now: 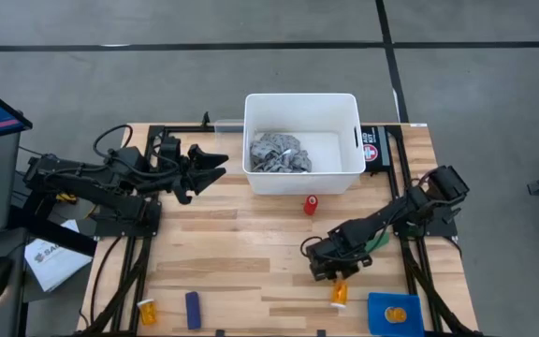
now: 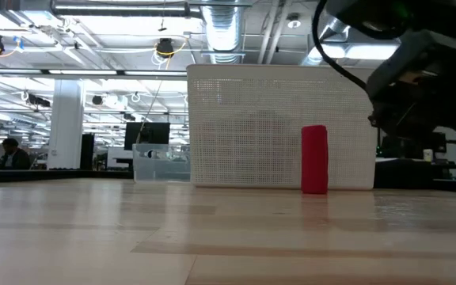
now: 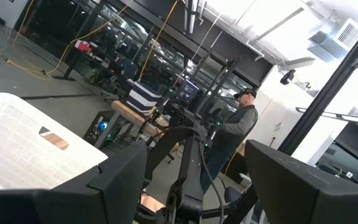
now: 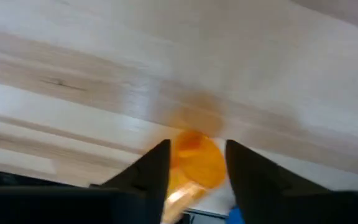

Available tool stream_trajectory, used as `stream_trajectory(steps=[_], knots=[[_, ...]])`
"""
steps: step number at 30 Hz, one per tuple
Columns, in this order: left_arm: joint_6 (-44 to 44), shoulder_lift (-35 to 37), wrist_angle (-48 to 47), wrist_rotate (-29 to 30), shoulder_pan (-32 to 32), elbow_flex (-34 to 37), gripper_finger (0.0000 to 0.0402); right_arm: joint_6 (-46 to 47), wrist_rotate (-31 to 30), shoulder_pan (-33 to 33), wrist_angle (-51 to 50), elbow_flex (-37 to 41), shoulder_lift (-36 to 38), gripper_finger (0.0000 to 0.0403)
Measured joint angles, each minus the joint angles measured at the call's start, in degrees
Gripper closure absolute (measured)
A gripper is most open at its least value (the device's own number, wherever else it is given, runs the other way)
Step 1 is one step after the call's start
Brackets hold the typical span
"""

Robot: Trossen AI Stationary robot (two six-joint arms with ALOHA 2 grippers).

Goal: Pick & Place Medicine items
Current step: Put the right orange pill bottle into the blue bin

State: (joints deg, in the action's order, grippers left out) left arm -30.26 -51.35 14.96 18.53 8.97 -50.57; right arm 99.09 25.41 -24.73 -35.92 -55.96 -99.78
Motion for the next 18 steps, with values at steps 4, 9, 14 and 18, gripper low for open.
stream_trajectory(steps=[4, 9, 14, 18], knots=[[-0.02, 0.00, -0.02, -0.78, 0.00, 0.00, 0.0137, 2.37, 0.04, -0.39, -2.06, -0.48, 1.89, 0.0186], [0.02, 0.00, -0.27, -1.40, 0.00, 0.00, 0.0137, 10.97, 0.18, -2.60, -0.61, -0.48, 4.77, 0.0145], [1.31, -0.02, -0.48, -1.95, 0.00, 0.00, 0.0137, 18.92, 0.16, -5.63, 3.48, -0.61, 3.99, 0.0143], [1.41, -0.02, -0.46, -1.95, 0.00, 0.00, 0.0137, 21.63, -0.68, -6.36, 3.17, -0.44, 2.38, 0.0143]])
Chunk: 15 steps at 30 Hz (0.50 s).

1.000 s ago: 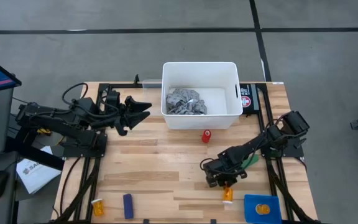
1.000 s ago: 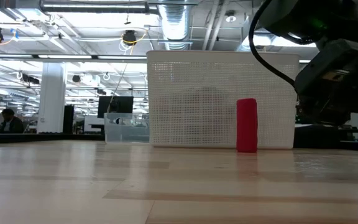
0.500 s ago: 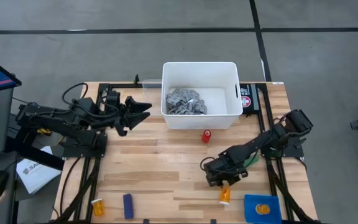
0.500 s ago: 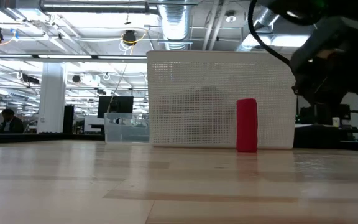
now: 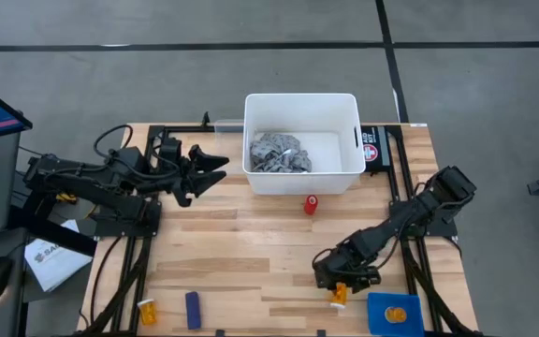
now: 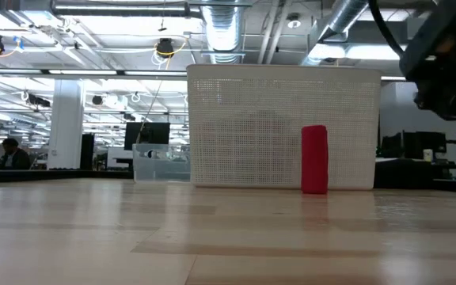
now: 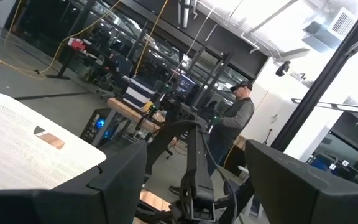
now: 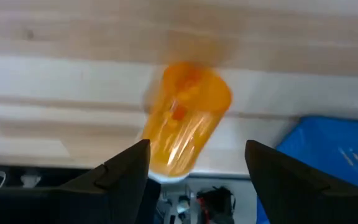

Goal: Pick & Place Medicine items
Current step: Put the right orange pill bottle into the blue bin

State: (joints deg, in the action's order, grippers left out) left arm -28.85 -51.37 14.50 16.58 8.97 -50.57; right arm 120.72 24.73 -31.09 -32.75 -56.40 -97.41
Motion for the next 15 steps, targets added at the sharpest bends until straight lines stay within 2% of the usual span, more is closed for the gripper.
stream_trajectory(steps=[5, 15], knots=[[-0.10, 0.01, 0.01, -0.52, 0.00, 0.00, 0.0137, 0.80, -2.27, 1.44, 0.48, 0.37, -0.38, 0.0143], [-0.51, 0.00, 0.50, -0.55, 0.00, 0.00, 0.0137, 2.77, -2.29, 2.23, 5.18, 4.47, -0.41, 0.0143]])
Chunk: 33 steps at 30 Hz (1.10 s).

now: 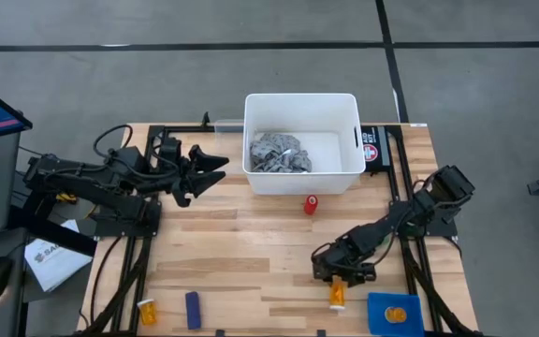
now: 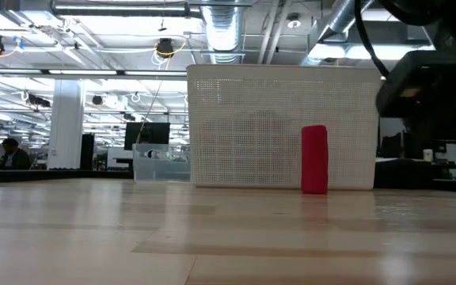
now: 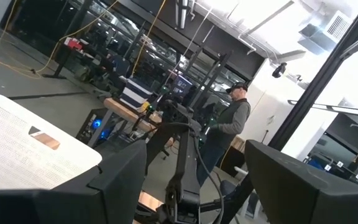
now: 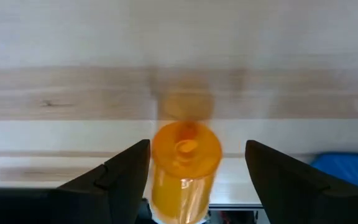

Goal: Pick & Place Medicine items
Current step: Put the right orange pill bottle into the blue bin

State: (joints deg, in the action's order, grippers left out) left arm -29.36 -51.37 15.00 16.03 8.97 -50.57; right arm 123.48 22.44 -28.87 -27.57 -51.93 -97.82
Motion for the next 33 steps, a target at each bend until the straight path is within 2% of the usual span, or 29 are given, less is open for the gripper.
stream_trajectory(steps=[17, 33], knots=[[0.24, 0.00, 0.02, -0.02, 0.00, 0.00, 0.0137, 1.89, 0.00, -2.18, 1.30, 0.05, 0.00, 0.0143], [0.28, 0.02, 0.02, 0.00, 0.00, 0.00, 0.0137, 1.92, -0.05, -1.70, 7.21, 3.66, 0.00, 0.0143]])
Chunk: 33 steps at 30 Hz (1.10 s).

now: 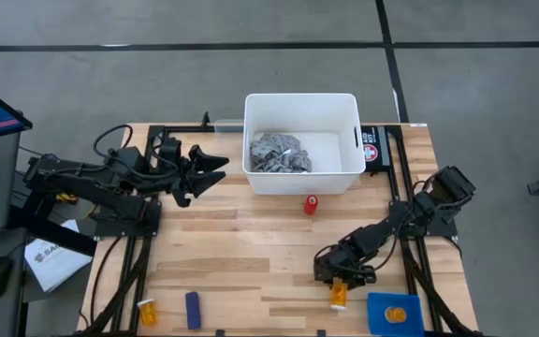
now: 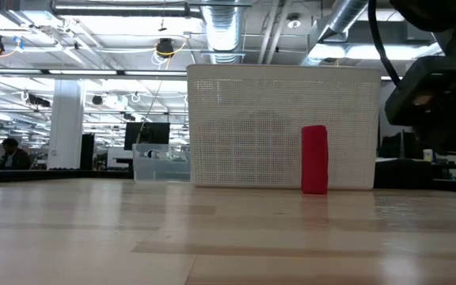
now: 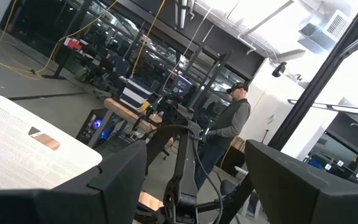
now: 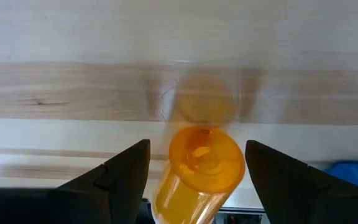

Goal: Pick & Place Medicine items
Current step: Put the right orange pill bottle into the blue bin

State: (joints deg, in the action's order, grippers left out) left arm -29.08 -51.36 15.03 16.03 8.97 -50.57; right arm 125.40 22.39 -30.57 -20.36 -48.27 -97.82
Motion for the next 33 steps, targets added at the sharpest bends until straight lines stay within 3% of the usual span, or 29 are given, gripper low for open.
stream_trajectory(steps=[5, 15, 19, 33], knots=[[0.00, -0.01, 0.00, -0.01, 0.00, 0.00, 0.0137, 0.07, 0.02, -0.37, 0.04, 0.00, 0.00, 0.0153], [-0.04, -0.02, -0.02, 0.00, 0.00, 0.00, 0.0137, -0.06, 0.02, -1.21, 0.41, 0.00, 0.00, 0.0226], [-0.04, -0.02, -0.02, 0.00, 0.00, 0.00, 0.0137, -1.18, -0.37, -1.35, 0.61, 0.00, 0.00, 0.0234], [-0.32, -0.02, -0.07, -0.01, 0.00, 0.00, 0.0137, -18.07, -17.51, -2.76, -7.47, -8.90, 2.72, 0.0232]])
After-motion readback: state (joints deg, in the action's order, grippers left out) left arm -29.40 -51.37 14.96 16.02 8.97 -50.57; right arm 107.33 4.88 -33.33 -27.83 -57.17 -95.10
